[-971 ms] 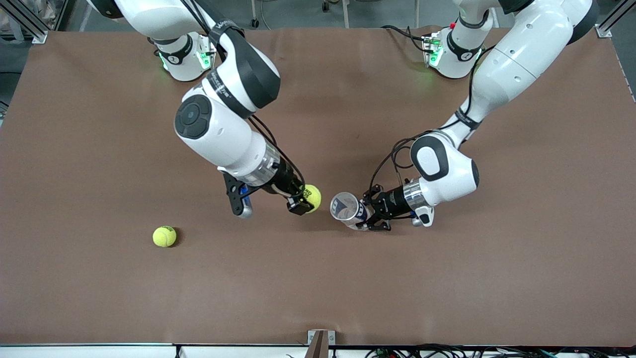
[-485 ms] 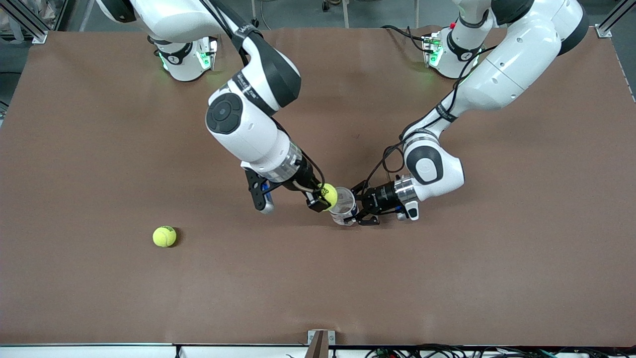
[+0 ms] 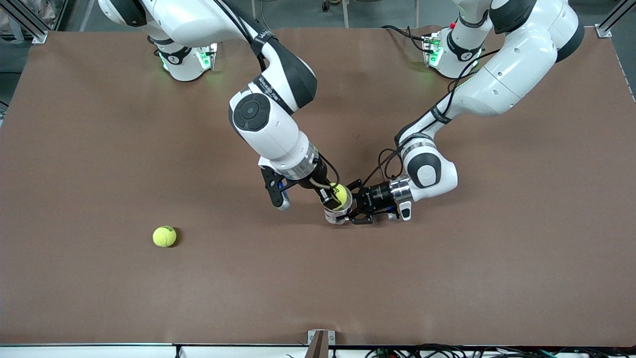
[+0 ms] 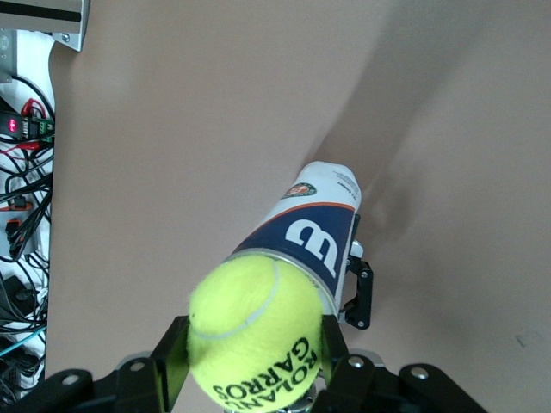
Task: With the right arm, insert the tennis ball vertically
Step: 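Push the ball into the can opening with the right gripper and release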
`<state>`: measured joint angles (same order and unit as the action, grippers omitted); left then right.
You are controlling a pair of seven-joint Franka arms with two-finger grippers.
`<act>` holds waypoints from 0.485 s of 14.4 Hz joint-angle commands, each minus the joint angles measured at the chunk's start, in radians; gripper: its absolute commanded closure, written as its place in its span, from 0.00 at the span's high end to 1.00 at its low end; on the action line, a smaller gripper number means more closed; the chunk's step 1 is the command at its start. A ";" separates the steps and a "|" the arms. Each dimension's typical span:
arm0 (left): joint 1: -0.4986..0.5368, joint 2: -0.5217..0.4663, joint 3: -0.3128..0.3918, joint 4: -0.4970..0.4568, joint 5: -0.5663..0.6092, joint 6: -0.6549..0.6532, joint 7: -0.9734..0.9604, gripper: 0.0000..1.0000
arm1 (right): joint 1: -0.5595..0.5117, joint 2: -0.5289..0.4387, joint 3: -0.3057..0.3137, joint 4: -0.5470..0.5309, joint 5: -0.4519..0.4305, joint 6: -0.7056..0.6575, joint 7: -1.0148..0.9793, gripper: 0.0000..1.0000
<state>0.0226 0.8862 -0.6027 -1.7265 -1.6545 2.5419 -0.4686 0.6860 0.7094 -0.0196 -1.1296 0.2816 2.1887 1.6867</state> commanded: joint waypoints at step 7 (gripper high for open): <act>-0.003 0.046 -0.008 0.027 -0.028 -0.011 0.064 0.58 | 0.020 0.025 -0.008 0.031 -0.064 0.006 0.033 1.00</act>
<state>0.0217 0.9197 -0.6028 -1.7213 -1.6551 2.5358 -0.4311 0.6901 0.7183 -0.0200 -1.1278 0.2404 2.1932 1.6969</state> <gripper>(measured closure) 0.414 0.031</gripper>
